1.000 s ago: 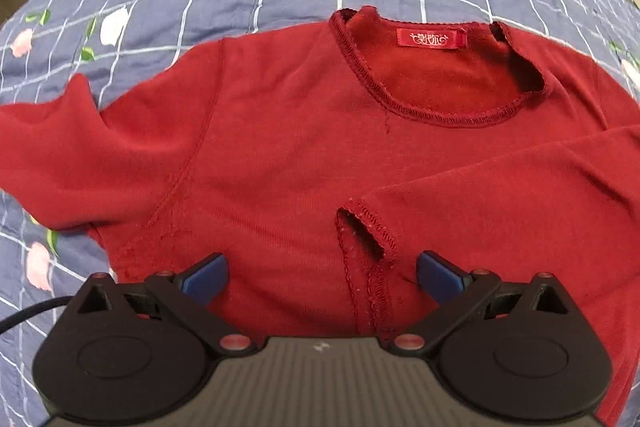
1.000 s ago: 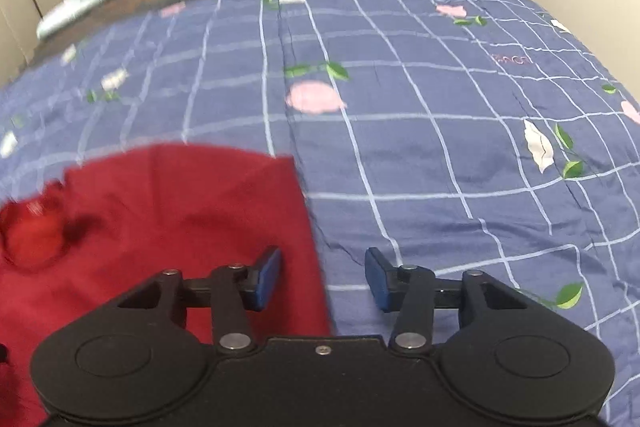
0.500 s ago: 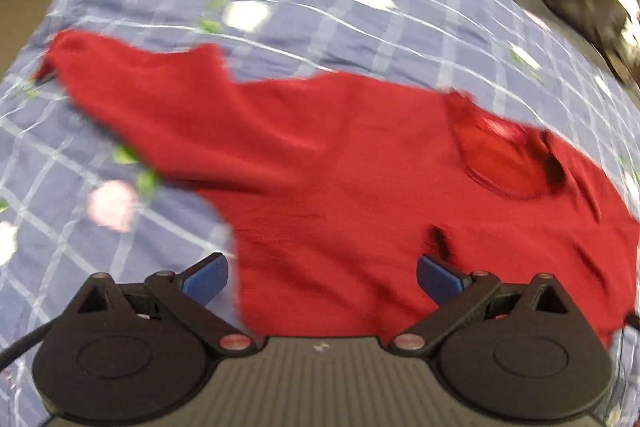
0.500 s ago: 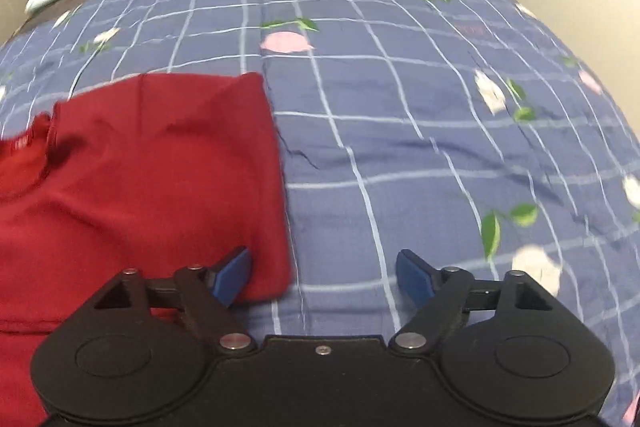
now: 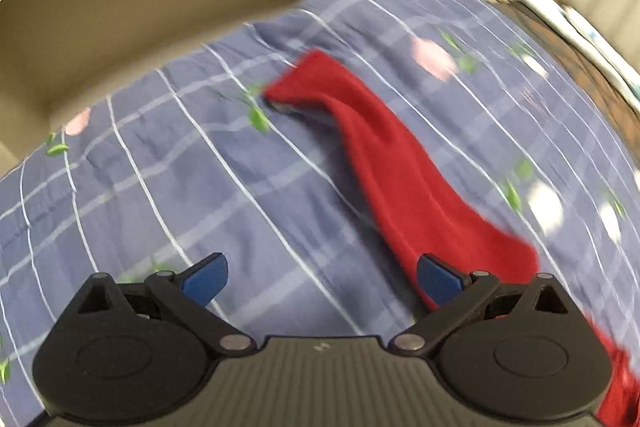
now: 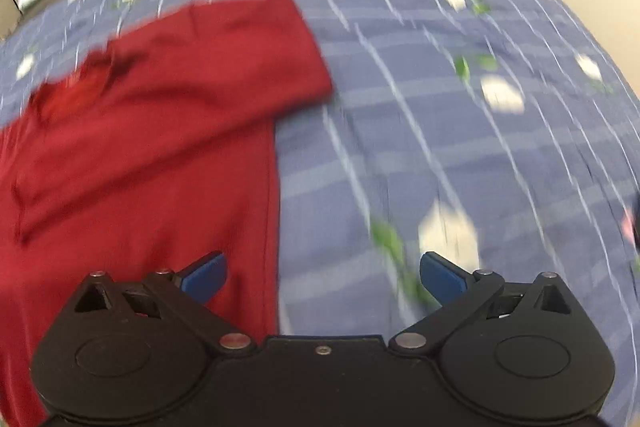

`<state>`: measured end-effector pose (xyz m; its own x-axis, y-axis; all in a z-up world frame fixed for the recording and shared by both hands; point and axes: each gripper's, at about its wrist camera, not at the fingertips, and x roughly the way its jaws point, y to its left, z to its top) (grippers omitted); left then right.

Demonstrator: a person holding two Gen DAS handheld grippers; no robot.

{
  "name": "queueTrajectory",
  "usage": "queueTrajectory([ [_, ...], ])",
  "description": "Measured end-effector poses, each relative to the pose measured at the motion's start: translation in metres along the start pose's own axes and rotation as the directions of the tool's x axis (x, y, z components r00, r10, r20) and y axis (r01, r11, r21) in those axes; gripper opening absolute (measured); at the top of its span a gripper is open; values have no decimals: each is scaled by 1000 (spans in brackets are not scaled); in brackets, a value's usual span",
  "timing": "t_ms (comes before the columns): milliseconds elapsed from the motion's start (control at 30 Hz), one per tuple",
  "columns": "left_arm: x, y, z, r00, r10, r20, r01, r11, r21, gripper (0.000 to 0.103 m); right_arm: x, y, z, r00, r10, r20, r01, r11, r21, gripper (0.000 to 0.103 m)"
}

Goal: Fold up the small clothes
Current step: 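Grasp the other sleeve cuff with the left tool, fold it across the body, release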

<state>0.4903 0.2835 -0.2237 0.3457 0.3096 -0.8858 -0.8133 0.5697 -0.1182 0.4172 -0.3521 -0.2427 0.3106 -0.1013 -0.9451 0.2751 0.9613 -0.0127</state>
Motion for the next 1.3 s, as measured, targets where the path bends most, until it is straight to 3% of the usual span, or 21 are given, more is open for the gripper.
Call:
queueTrajectory([
  [133,27,13,33,999,-47,6,47,996,-70,102,-17,5,-43,995,-35,-95,39,998,39,102],
  [267,56,25,57,991,-130,16,131,976,-174,92,-28,10,-72,986,-59,-154,65,997,34,102],
  [467,87,30,75,982,-185,35,187,942,-279,75,-37,19,-82,986,-55,-154,60,998,30,102],
  [533,91,31,78,982,-187,37,190,932,-310,65,-41,23,-82,988,-49,-143,55,998,34,102],
  [633,94,34,82,977,-210,30,207,916,-343,38,-44,28,-80,990,-42,-132,48,998,42,102],
  [700,91,35,85,973,-228,40,228,913,-338,11,-45,32,-79,991,-33,-127,39,998,42,102],
  [767,80,34,86,965,-246,87,261,908,-328,5,-46,37,-78,992,-26,-124,31,999,39,102],
  [867,51,25,87,945,-276,174,313,918,-244,4,-47,44,-76,994,-11,-110,16,999,40,102],
  [967,5,1,81,914,-303,269,322,946,-28,4,-50,52,-70,997,7,-81,-5,1000,21,102],
  [1033,-30,-20,70,883,-333,330,301,942,145,4,-50,57,-65,998,25,-58,-24,1000,18,102],
  [1100,-60,-39,55,847,-386,367,288,912,294,4,-51,61,-60,999,41,-36,-40,999,31,102],
  [1167,-87,-59,35,809,-446,384,273,862,426,4,-53,63,-57,998,56,-12,-55,998,41,102],
  [1300,-132,-98,-6,746,-567,350,275,740,614,4,-58,67,-55,996,83,20,-84,996,30,102],
])
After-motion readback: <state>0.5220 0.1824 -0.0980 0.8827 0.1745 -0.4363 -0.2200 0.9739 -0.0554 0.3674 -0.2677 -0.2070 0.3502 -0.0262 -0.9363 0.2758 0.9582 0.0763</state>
